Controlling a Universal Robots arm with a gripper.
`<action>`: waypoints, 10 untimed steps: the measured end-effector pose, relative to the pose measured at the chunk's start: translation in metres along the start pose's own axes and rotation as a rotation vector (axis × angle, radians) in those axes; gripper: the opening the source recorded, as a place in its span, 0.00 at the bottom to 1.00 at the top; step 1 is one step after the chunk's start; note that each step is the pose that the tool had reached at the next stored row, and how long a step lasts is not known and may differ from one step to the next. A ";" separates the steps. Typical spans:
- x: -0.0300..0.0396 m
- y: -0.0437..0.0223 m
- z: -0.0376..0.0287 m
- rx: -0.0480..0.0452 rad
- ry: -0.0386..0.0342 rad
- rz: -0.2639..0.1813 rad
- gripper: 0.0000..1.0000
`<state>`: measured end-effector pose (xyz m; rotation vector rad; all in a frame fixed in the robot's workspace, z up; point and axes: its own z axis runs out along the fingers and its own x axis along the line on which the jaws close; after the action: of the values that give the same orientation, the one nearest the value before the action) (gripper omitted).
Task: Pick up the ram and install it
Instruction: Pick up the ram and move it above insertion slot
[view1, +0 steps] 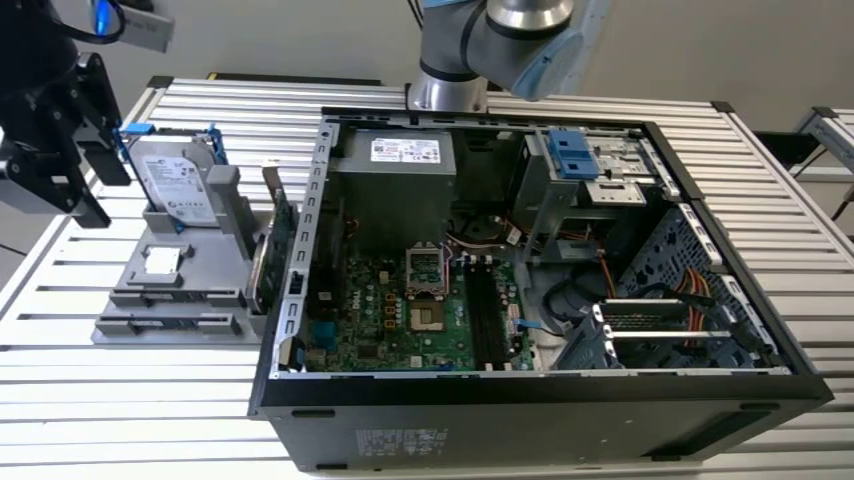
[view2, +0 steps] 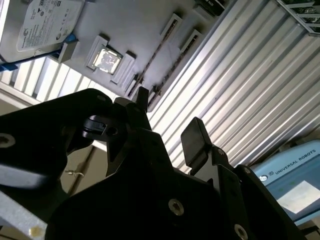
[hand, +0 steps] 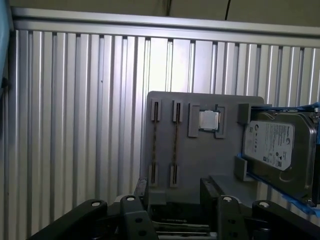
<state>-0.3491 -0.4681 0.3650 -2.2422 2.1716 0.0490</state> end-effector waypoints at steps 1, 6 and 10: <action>0.0000 0.0000 0.0006 0.0001 -0.0001 0.000 1.00; 0.0001 0.0000 0.0037 0.0001 -0.0001 0.002 1.00; 0.0002 0.0000 0.0055 0.0001 0.0000 0.003 1.00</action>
<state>-0.3491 -0.4681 0.3595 -2.2391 2.1747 0.0489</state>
